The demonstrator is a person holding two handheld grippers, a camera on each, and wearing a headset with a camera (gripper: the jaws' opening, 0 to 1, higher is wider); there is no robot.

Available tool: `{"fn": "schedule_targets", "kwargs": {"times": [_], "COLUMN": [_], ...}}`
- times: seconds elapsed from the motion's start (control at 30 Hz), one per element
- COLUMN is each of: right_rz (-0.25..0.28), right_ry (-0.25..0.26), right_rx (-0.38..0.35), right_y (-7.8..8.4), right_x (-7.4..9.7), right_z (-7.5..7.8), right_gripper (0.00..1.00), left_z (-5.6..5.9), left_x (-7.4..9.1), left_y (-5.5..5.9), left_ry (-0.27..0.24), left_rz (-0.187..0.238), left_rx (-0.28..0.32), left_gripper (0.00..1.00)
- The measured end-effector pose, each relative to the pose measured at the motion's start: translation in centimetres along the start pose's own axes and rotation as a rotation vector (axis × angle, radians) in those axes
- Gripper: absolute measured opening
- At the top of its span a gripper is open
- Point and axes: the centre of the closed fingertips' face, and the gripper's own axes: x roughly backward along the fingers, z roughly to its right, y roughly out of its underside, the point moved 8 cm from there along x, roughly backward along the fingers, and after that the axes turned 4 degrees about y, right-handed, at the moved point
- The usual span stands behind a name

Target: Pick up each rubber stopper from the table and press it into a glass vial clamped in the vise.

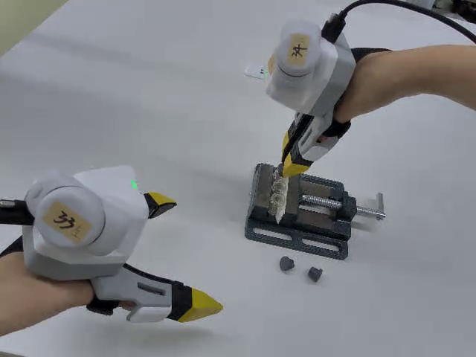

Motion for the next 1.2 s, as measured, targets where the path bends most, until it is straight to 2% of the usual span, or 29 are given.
{"fn": "schedule_targets", "kwargs": {"times": [0.17,0.3,0.53,0.6,0.83,1.2], "right_rz": [0.017,0.029,0.08,0.08,0.079,0.084], "right_ry": [0.002,0.013,-0.004,-0.014,-0.023,-0.034], "right_rx": [-0.006,-0.003,-0.033,-0.037,-0.035,-0.046], "right_y": [0.2,0.6,0.6,0.5,0.6,0.9], "right_x": [0.0,0.2,1.3,1.3,0.8,0.5], "right_z": [0.0,0.5,0.5,0.3,-0.2,0.2], "right_gripper": [0.08,0.15,0.09,0.05,0.04,0.0], "left_z": [0.2,0.3,0.1,0.0,-0.1,0.0], "left_x": [-0.1,-0.1,-0.1,-0.1,-0.2,-0.4], "left_y": [0.0,0.0,-0.1,-0.1,0.0,0.2], "left_ry": [0.004,0.006,0.002,0.001,0.004,0.01], "left_rz": [-0.001,0.0,0.001,0.002,-0.001,-0.01], "left_rx": [0.001,0.002,0.002,0.003,0.007,0.007], "left_gripper": [0.88,0.88,0.88,0.88,0.88,0.87]}}
